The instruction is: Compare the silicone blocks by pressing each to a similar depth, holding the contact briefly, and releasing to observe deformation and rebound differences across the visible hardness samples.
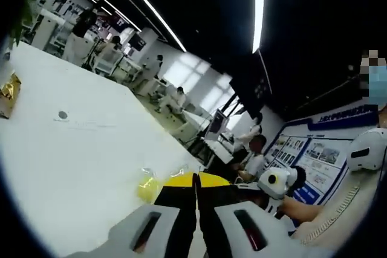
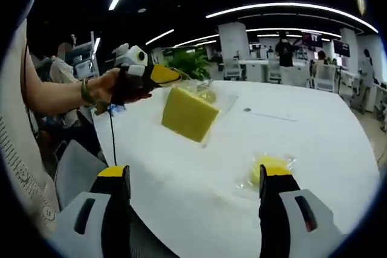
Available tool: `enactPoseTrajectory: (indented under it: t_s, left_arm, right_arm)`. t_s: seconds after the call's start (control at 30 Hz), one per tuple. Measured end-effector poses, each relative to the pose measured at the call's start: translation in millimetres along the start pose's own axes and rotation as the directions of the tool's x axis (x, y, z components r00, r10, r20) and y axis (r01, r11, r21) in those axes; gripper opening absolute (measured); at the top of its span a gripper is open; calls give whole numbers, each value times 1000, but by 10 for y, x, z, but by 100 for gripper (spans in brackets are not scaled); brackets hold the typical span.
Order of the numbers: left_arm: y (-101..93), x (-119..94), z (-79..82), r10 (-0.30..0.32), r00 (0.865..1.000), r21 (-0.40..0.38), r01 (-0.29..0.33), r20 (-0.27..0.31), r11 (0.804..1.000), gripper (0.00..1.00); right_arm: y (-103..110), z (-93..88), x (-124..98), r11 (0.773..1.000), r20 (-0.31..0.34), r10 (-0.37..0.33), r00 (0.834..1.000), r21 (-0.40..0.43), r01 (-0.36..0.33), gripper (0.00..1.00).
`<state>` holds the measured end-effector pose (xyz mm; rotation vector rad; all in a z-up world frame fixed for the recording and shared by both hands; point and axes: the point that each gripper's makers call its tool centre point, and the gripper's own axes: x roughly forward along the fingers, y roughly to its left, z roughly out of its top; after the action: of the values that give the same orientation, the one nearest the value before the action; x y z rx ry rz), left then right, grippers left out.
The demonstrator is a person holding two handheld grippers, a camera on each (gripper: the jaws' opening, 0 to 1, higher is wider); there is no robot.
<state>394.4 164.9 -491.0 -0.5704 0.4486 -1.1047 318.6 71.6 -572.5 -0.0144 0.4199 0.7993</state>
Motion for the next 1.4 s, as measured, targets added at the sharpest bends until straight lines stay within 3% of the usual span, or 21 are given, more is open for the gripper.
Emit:
enactPoseTrajectory:
  t_s: [0.2,0.3,0.63,0.7,0.87,0.93,1.13,1.4]
  left_arm:
    - [-344,-43,77,-78,997,50,79,-24,996,0]
    - [-504,-56,78,-119,992,66,122,-48,990,0]
    - [-812,-72,-23,-225,962,102,241,-153,965,0]
    - [-840,-82,-21,-241,957,96,258,-162,961,0]
    - [-871,-100,-17,-267,946,82,285,-182,955,0]
    - [-889,-107,-20,-278,942,77,296,-188,952,0]
    - [-936,-110,-69,-292,929,84,318,-229,944,0]
    - [-902,-95,-125,-279,922,107,317,-268,943,0]
  right_arm:
    - [-38,250,111,999,32,33,999,-8,-33,86]
    - [5,359,201,996,57,83,995,15,-84,86]
    - [244,582,477,975,140,213,967,31,-220,88]
    - [309,629,514,967,157,244,957,35,-252,88]
    - [488,753,551,911,244,348,905,139,-387,85]
    - [500,762,561,905,258,354,899,149,-399,83]
    - [638,704,576,885,233,411,882,132,-447,68]
    - [680,667,537,892,223,424,878,63,-447,43]
